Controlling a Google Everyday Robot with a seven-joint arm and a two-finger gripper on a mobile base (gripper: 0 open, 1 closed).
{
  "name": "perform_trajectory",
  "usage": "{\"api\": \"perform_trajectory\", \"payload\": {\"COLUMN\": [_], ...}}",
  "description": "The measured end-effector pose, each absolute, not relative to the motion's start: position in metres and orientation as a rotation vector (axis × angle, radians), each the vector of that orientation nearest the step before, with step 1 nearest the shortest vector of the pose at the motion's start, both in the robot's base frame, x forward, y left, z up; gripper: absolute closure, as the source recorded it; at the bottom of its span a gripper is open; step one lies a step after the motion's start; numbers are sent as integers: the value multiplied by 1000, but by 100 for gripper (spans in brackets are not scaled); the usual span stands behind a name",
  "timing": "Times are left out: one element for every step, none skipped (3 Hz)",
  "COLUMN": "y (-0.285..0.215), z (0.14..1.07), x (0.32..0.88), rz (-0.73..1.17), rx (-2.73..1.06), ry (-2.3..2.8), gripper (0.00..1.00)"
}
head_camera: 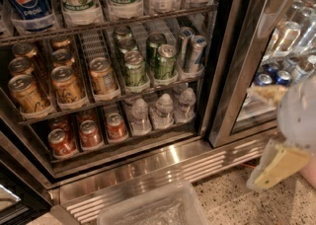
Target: Pick coke can from bottom shelf of fridge
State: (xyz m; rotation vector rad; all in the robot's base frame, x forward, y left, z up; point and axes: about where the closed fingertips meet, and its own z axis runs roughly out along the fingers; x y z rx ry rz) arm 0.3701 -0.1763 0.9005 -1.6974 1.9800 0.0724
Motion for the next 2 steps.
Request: {"api": "perform_trajectory", "payload": {"y": [-167,-154], "z": [847,763], "x": [346,322], "rz": [138,301], "rx": [-1594,-1445], "ry": [1925,1913], "gripper": [0,0]}}
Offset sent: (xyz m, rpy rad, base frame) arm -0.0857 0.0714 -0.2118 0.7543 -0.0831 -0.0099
